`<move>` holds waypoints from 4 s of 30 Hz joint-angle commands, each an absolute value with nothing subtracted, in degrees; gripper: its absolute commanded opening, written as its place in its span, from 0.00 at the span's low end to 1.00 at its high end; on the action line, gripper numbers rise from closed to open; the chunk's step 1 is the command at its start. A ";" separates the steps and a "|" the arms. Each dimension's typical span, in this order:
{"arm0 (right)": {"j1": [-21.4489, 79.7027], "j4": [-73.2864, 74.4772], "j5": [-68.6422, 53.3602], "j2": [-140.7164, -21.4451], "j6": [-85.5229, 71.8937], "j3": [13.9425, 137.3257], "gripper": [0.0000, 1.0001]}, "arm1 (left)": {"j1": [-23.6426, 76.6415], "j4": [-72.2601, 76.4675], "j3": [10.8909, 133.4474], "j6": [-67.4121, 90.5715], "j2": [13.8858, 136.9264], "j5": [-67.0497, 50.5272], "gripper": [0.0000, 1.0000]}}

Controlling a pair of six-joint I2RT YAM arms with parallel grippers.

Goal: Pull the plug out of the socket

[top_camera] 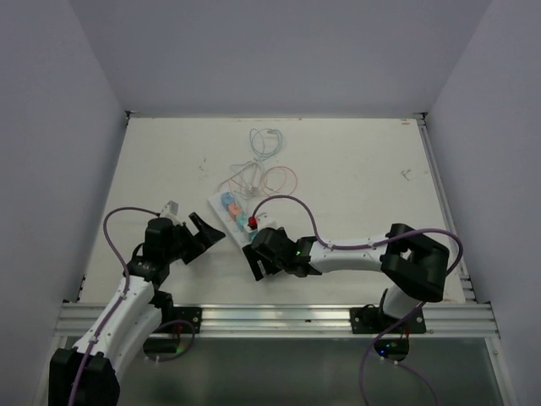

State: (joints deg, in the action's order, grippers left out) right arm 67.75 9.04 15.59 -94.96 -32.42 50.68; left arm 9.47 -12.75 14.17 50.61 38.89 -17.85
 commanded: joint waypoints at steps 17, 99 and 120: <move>65.74 -8.17 7.30 -89.74 -45.70 46.14 0.00 | 24.69 4.92 13.45 62.14 51.50 -10.47 0.89; 54.24 -13.27 -2.90 -90.45 -51.68 45.80 0.00 | 29.36 -5.10 16.17 56.60 53.35 -0.18 0.00; 43.17 -0.18 -1.49 -75.96 -47.55 42.55 0.00 | 29.27 -12.57 17.93 55.72 52.82 6.68 0.00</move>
